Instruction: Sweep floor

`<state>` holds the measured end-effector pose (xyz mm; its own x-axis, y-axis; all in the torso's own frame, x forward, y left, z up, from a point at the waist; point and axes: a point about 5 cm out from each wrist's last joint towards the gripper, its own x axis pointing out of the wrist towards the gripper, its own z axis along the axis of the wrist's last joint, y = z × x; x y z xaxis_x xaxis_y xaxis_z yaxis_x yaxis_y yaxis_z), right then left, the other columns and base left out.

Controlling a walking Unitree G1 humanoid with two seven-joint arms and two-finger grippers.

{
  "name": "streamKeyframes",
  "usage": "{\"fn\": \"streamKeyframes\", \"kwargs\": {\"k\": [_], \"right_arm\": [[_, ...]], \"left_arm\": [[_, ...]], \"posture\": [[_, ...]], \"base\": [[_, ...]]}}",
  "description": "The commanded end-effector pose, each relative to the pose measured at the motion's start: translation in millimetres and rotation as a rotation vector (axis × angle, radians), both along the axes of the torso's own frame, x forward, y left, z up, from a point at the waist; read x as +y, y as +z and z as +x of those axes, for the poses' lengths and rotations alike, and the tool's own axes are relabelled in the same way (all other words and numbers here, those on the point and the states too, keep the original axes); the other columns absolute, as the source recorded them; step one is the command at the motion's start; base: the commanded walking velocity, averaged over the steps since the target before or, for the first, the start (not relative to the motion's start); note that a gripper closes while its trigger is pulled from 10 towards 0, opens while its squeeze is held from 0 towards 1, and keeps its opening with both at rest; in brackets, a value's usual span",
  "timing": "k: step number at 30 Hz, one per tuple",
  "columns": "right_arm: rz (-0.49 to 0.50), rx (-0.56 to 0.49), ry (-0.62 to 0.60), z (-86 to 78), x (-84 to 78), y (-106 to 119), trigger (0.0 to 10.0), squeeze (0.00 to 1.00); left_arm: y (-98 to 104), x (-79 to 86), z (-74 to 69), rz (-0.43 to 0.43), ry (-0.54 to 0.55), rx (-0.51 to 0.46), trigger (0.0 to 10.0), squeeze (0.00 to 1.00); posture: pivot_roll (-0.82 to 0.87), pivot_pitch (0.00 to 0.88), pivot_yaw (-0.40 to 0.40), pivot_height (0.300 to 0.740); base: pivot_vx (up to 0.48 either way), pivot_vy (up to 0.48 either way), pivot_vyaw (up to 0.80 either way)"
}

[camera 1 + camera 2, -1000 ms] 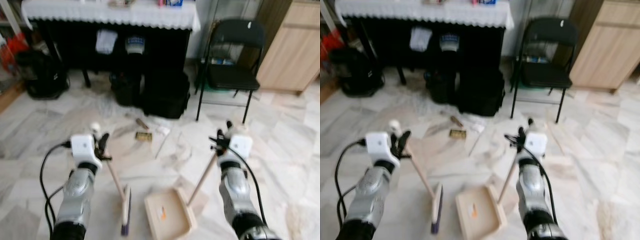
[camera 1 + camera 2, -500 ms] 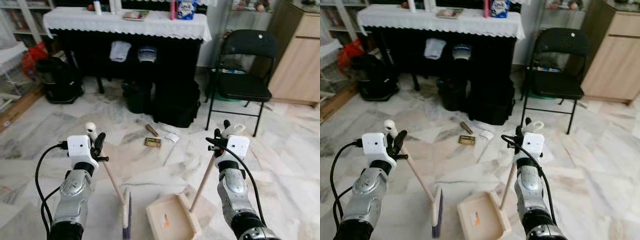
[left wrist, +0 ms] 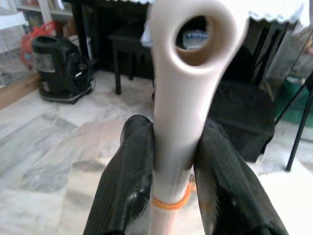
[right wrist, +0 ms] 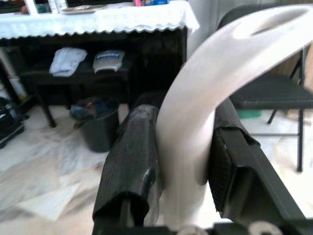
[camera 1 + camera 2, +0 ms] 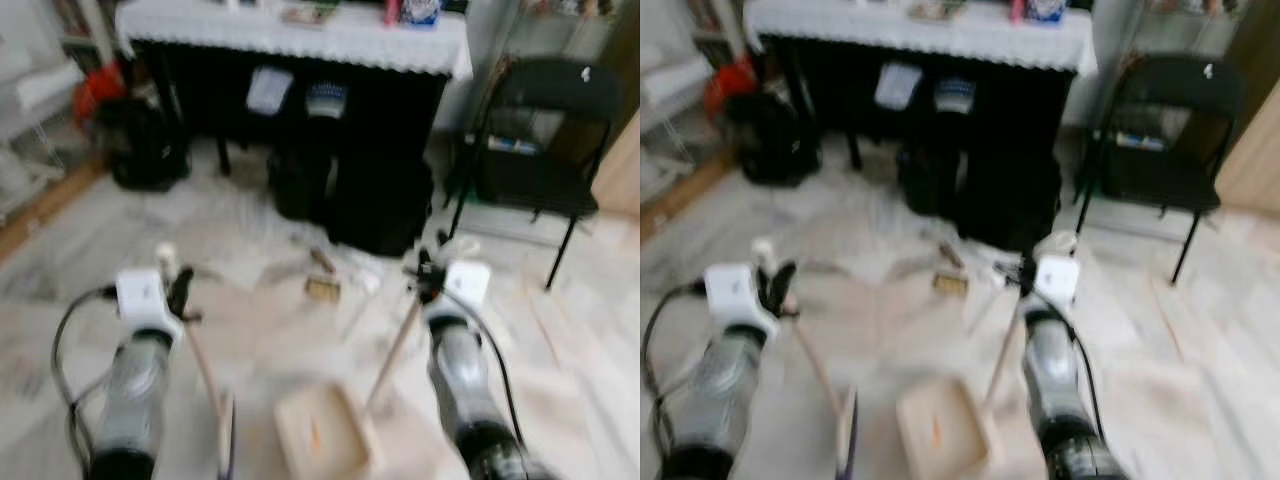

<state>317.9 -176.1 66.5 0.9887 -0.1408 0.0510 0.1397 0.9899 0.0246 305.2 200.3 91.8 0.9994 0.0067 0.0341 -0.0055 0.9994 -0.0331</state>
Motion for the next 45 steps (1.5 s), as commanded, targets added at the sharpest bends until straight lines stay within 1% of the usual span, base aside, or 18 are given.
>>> {"fn": "streamKeyframes", "kwargs": {"k": [1, 33, 45], "right_arm": [[-0.007, -0.073, 0.028, 8.6, 8.7, 16.7, 10.0, 0.00], [-0.011, -0.073, 0.021, 7.2, 7.5, 15.7, 10.0, 0.00], [-0.007, -0.073, 0.016, 7.0, 6.6, 15.4, 10.0, 0.00]], "left_arm": [[11.5, 7.4, 2.1, 0.003, 0.019, -0.052, 10.0, 0.00], [10.7, 8.6, 1.8, 0.002, 0.013, -0.052, 10.0, 0.00], [12.1, 9.5, 2.2, -0.007, 0.018, -0.064, 10.0, 0.00]], "posture": [[0.03, 0.000, -0.026, 0.740], [0.03, 0.000, -0.023, 0.740], [0.03, 0.000, -0.022, 0.740]], "base": [[0.386, 0.000, 0.00], [0.388, 0.000, 0.00], [0.000, 0.000, 0.00]]}}
